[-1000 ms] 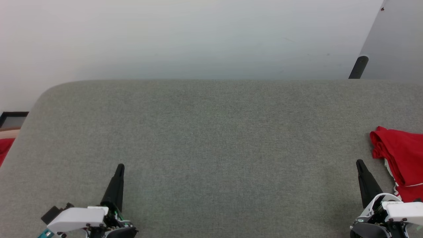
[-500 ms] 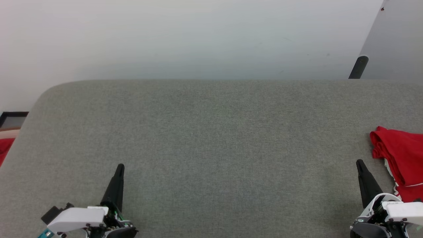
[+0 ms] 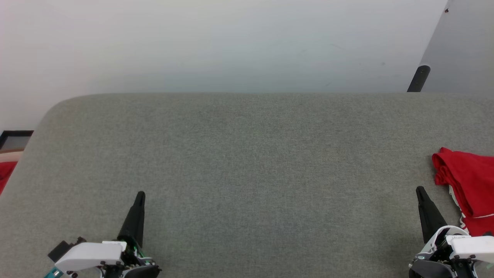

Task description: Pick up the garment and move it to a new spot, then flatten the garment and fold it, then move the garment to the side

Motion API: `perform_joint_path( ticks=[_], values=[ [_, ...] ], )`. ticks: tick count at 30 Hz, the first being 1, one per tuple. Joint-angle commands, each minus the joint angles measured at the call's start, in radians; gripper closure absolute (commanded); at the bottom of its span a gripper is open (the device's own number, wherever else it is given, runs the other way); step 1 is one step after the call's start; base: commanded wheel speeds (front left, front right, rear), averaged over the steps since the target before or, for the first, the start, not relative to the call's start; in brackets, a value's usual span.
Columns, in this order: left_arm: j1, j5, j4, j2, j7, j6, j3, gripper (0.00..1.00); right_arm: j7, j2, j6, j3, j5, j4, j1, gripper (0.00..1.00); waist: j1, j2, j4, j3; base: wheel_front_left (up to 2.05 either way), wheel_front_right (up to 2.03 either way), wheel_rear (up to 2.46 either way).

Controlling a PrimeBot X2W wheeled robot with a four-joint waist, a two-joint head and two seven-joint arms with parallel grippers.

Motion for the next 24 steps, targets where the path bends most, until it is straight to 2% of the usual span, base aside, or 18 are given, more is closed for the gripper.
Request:
perform_joint_path(
  ticks=[1,24],
  values=[
    [-0.01,0.002,0.001,-0.002,0.002,-0.004,0.003,1.0,0.001,0.003,0.0,0.0,0.001,0.0,-0.003,1.0,0.0,0.0,0.0,0.0,0.0,0.0,0.0],
    [-0.01,0.002,0.001,-0.002,0.002,-0.004,0.004,1.0,0.001,0.004,0.0,-0.001,0.001,0.0,-0.003,1.0,0.0,0.0,0.0,0.0,0.0,0.0,0.0]
  ],
)
